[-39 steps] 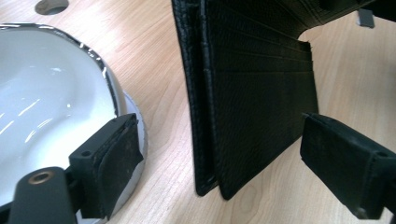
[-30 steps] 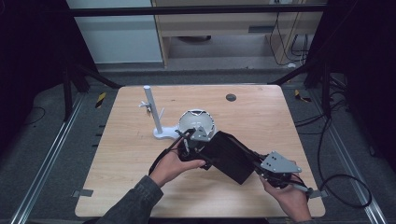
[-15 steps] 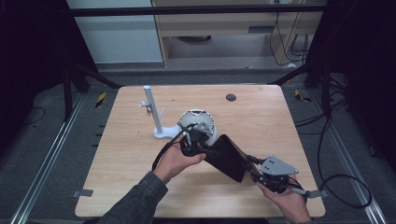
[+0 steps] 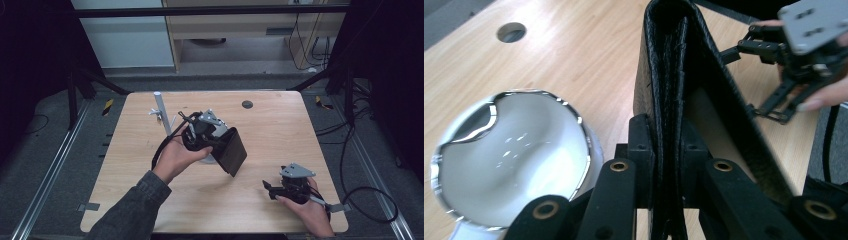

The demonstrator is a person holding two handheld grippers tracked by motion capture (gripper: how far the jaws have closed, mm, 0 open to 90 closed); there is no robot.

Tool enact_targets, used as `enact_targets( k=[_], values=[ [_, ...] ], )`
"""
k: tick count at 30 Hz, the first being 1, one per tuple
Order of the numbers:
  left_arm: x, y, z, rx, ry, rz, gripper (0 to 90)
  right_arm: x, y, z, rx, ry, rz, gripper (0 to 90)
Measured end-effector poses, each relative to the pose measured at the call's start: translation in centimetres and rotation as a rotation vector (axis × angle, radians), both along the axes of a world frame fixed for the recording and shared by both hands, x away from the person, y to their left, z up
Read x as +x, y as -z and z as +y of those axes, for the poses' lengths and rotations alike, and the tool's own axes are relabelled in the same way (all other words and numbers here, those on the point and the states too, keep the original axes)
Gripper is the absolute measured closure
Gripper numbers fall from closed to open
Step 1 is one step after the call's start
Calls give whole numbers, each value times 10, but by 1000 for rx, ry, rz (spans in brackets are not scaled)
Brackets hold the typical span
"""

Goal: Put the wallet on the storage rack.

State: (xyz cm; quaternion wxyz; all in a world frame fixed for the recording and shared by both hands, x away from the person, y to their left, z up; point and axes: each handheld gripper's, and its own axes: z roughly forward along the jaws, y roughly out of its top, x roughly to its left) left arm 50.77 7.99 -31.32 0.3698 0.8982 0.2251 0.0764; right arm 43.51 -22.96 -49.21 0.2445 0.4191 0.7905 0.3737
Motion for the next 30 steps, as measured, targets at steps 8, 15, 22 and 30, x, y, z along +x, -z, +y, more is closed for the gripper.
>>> enact_targets(
  k=[8,15,22,30],
  values=[
    [1,-19,13,-39,-31,-16,809,14,16,-6,-18,80,97,92],
    [6,-34,15,-58,-55,-29,809,19,20,-7,7,114,120,65],
    [7,-51,18,-91,-83,-61,810,20,20,-8,15,115,125,55],
    [7,-63,25,-89,-112,-87,810,20,20,-8,12,120,127,46]
  ],
)
